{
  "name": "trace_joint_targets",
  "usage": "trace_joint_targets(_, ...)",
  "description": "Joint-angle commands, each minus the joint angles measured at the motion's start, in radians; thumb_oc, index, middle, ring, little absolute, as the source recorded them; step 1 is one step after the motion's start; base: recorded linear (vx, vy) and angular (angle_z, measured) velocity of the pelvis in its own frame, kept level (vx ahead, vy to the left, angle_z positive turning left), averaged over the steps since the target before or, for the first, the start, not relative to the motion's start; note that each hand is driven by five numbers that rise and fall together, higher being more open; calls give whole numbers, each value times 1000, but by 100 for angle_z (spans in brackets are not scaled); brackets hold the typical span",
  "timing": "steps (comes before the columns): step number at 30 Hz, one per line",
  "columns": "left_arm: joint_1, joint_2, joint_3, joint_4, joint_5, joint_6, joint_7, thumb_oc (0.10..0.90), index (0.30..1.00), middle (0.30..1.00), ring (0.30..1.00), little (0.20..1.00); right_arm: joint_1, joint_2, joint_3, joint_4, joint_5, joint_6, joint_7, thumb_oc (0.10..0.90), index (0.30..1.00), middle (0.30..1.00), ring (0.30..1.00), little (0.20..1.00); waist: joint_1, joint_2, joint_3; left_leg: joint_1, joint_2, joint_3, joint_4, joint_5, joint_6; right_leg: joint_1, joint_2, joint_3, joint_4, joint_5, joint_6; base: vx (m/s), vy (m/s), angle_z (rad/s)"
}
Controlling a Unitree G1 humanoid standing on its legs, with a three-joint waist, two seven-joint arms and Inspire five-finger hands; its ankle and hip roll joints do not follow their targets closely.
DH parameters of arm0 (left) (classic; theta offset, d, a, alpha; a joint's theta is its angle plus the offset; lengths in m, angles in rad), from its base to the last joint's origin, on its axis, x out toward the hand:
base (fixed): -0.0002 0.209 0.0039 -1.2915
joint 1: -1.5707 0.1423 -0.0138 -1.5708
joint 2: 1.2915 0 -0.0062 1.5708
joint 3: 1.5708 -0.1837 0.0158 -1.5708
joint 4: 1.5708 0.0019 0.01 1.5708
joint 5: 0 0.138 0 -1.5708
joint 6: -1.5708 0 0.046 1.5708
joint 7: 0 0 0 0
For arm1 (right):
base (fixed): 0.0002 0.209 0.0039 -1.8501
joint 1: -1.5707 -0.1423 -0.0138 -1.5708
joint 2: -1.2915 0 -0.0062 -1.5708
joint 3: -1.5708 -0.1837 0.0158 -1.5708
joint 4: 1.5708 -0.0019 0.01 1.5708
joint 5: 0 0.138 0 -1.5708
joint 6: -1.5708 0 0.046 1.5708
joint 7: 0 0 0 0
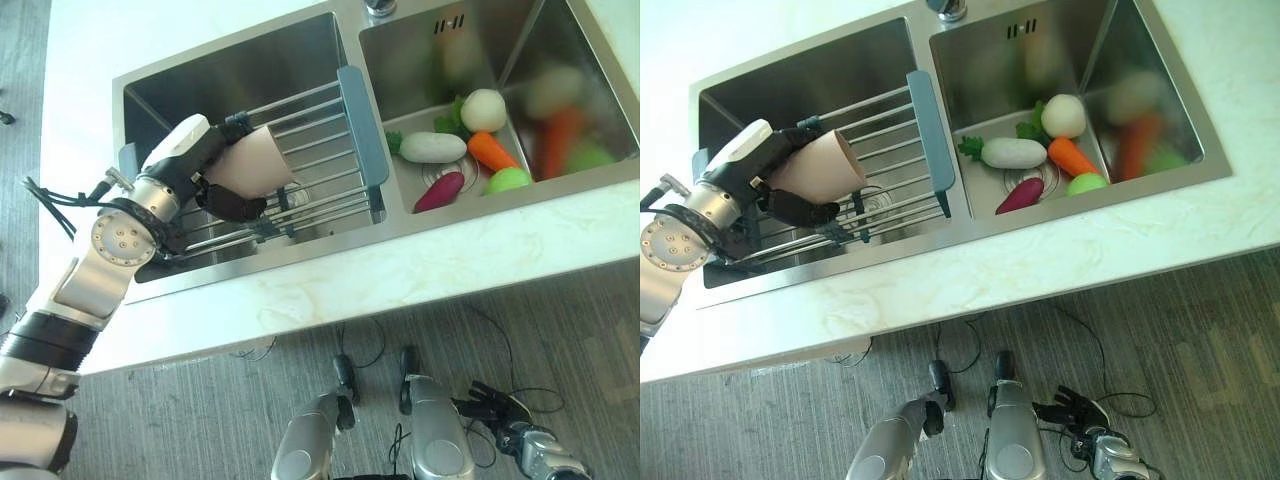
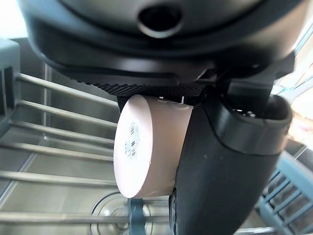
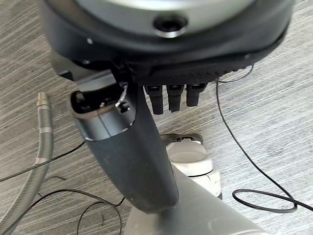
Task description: Place the dishes in the dishwasher.
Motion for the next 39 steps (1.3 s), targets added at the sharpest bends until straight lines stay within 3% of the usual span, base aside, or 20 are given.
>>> trace_joint_targets(1, -74, 30, 104, -28, -32, -65, 91, 400, 300, 300, 300, 300, 55, 8, -8, -8, 22, -15, -1, 800, 900, 900, 900, 900, -3, -11, -58, -65, 30, -49, 115, -106, -48, 26, -41, -3, -20, -56, 88, 0, 0, 9)
trace_joint_targets(2, -74, 30, 104, -28, -32, -65, 91, 400, 300, 300, 300, 300, 55, 8, -8, -8, 22, -15, -1, 800, 900, 900, 900, 900, -3, -11, -58, -65, 30, -49, 115, -106, -48, 26, -41, -3, -20, -56, 88, 58, -149, 2)
trace_joint_targets(3, 6, 79, 244, -84, 6, -160, 281, 400, 300, 300, 300, 300, 92, 35, -15, 21, 23, -23, -13, 800, 900, 900, 900, 900, 30, -21, -121, -3, 20, -65, 115, -119, -45, 94, -36, -21, -20, -85, 78, 75, -172, 1)
trace_joint_targets(7, 100, 103, 363, -128, 28, -198, 392, 400, 300, 300, 300, 300, 106, 43, -22, 47, 15, -16, -3, 800, 900, 900, 900, 900, 51, -14, -169, 30, 19, -79, 115, -125, -48, 142, -28, -42, -20, -113, 66, 71, -115, 2)
trace_joint_targets(10, 257, 130, 532, -165, 48, -233, 523, 400, 300, 300, 300, 300, 104, 45, -28, 63, -27, -8, 38, 800, 900, 900, 900, 900, 99, 2, -222, 71, 3, -120, 115, -125, -54, 195, -16, -58, -20, -145, 49, 113, -160, 34)
trace_joint_targets(12, 315, 138, 587, -164, 52, -242, 548, 400, 300, 300, 300, 300, 101, 42, -17, 65, -60, -10, 47, 800, 900, 900, 900, 900, 114, 6, -234, 80, -1, -130, 115, -121, -57, 208, -12, -64, -20, -154, 42, 88, -154, 26)
trace_joint_targets(14, 449, 140, 703, -168, 40, -250, 593, 400, 300, 300, 300, 300, 93, 27, -3, 79, -114, -9, 61, 800, 900, 900, 900, 900, 146, 22, -245, 77, 17, -127, 115, -91, -81, 236, -7, -101, -20, -166, 27, 35, -158, 40)
trace_joint_targets(16, 547, 113, 793, -182, 35, -274, 608, 400, 300, 300, 300, 300, 96, 14, -8, 78, -153, -10, 73, 800, 900, 900, 900, 900, 167, 38, -241, 25, 66, -113, 115, -38, -125, 259, -4, -142, -20, -183, 22, -121, -115, 70)
trace_joint_targets(19, 607, 70, 852, -185, 12, -313, 575, 400, 300, 300, 300, 300, 101, 18, -14, 71, -126, -7, 55, 800, 900, 900, 900, 900, 180, 26, -244, 12, 106, -71, 115, -37, -140, 276, -24, -174, -20, -206, 25, -147, -57, 160)
trace_joint_targets(22, 652, 4, 860, -177, 8, -368, 543, 400, 300, 300, 300, 300, 114, 38, -41, 75, -102, -9, 41, 800, 900, 900, 900, 900, 190, -6, -254, 71, 113, 2, 115, -61, -109, 269, -65, -227, -20, -188, 31, -291, 108, 115)
trace_joint_targets(26, 677, -48, 864, -187, -20, -396, 509, 400, 300, 300, 300, 300, 127, 59, -56, 116, -113, -37, 39, 800, 900, 900, 900, 900, 207, -28, -277, 114, 110, 16, 115, -86, -88, 262, -92, -263, -20, -179, 38, -251, 275, 118)
trace_joint_targets(28, 663, -72, 839, -204, -40, -406, 462, 400, 300, 300, 300, 300, 135, 64, -75, 132, -114, -61, 37, 800, 900, 900, 900, 900, 198, -25, -299, 125, 141, 77, 115, -108, -91, 260, -126, -315, -20, -162, 59, -299, 690, 152)
trace_joint_targets(29, 639, -87, 789, -219, -33, -403, 429, 400, 300, 300, 300, 300, 134, 73, -86, 121, -104, -70, 23, 800, 900, 900, 900, 900, 188, -23, -308, 131, 141, 106, 115, -130, -86, 264, -161, -340, -20, -135, 91, -213, 985, 164)
trace_joint_targets(30, 626, -102, 754, -241, -31, -392, 410, 400, 300, 300, 300, 300, 131, 85, -89, 108, -87, -69, 13, 800, 900, 900, 900, 900, 200, -27, -309, 132, 103, 80, 115, -150, -70, 268, -184, -338, -20, -109, 122, -157, 1084, 222)
trace_joint_targets(32, 613, -150, 685, -309, 5, -390, 365, 400, 300, 300, 300, 300, 125, 125, -86, 53, -49, -62, -17, 800, 900, 900, 900, 900, 235, -26, -296, 138, 43, 44, 115, -186, -21, 309, -223, -359, -20, -67, 131, -8, 825, 269)
trace_joint_targets(33, 591, -180, 622, -340, 36, -393, 330, 400, 300, 300, 300, 300, 129, 150, -87, 23, 11, -61, -41, 800, 900, 900, 900, 900, 218, -18, -287, 141, 13, -8, 115, -201, 14, 322, -202, -292, -20, -31, 122, 162, 703, 208)
trace_joint_targets(34, 542, -185, 555, -324, 43, -413, 304, 400, 300, 300, 300, 300, 132, 159, -87, 7, 49, -69, -57, 800, 900, 900, 900, 900, 169, -14, -278, 146, -6, -75, 115, -211, 41, 310, -122, -166, -17, -41, 110, 218, 555, 217)
trace_joint_targets(35, 457, -177, 481, -292, 59, -422, 302, 400, 300, 300, 300, 300, 134, 155, -86, 1, 53, -75, -61, 800, 900, 900, 900, 900, 115, -24, -266, 140, -32, -125, 115, -202, 62, 289, -22, -88, -20, -61, 86, 234, 347, 292)
trace_joint_targets(38, 365, -182, 410, -261, 54, -368, 341, 400, 300, 300, 300, 300, 135, 114, -82, 48, -9, -51, -9, 800, 900, 900, 900, 900, 78, -74, -262, 150, -91, -145, 115, -211, 69, 216, 57, -9, -20, -80, 74, 294, 103, 373)
trace_joint_targets(39, 356, -190, 397, -258, 75, -355, 349, 400, 300, 300, 300, 300, 132, 100, -76, 65, -18, -49, 10, 800, 900, 900, 900, 900, 72, -94, -256, 161, -113, -144, 115, -221, 73, 160, 69, 22, -20, -55, 88, 464, -112, 167)
